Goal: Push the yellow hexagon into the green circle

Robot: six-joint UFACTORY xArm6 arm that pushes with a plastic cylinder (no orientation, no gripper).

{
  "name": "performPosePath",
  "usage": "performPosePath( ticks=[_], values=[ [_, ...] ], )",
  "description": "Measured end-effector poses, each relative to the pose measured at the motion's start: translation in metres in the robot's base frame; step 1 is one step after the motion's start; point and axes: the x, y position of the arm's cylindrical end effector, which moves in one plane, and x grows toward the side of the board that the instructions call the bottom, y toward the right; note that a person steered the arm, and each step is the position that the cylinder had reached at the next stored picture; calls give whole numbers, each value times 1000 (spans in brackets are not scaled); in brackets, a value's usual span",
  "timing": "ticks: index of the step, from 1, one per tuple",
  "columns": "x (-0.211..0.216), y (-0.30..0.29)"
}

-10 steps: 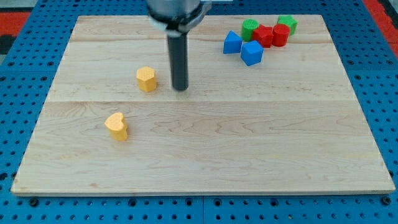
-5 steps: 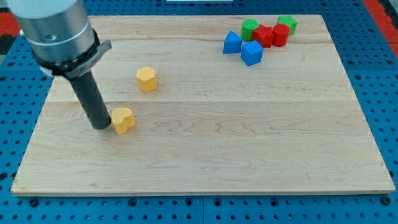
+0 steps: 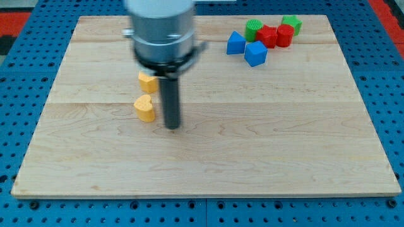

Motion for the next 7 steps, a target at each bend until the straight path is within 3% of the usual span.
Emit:
performPosePath(
  ticks=[1, 2, 4, 5, 6, 7],
  values=[
    [-34, -32],
    [-79, -30],
    [-127, -27],
    [-153, -14],
    [-164, 60],
    [-189, 65]
  ],
)
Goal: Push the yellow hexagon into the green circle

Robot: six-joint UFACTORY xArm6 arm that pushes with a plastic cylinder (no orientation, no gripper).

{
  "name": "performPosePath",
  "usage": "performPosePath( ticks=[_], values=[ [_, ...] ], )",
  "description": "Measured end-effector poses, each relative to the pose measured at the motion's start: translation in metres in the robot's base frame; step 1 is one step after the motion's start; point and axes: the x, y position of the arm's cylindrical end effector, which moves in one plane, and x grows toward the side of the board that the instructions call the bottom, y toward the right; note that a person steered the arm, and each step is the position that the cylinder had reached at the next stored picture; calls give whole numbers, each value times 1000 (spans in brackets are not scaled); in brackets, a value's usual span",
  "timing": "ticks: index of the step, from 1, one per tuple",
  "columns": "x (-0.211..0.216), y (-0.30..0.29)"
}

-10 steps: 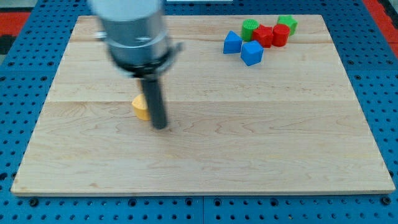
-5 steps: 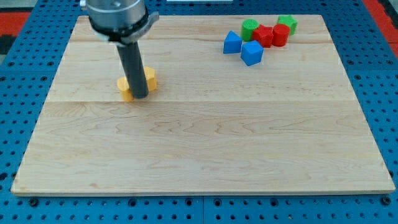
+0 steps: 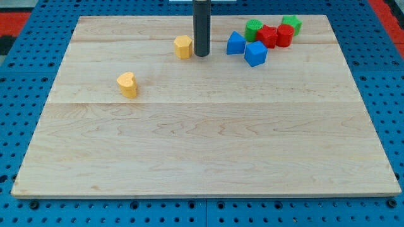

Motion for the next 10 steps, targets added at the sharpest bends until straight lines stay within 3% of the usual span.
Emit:
performPosePath(
  ticks=[1, 2, 3, 4, 5, 7, 9, 10],
  values=[
    [2, -41],
    [40, -72],
    [32, -153],
    [-1, -137],
    [0, -42],
    [-16, -105],
    [-40, 44],
    [-60, -1]
  ],
)
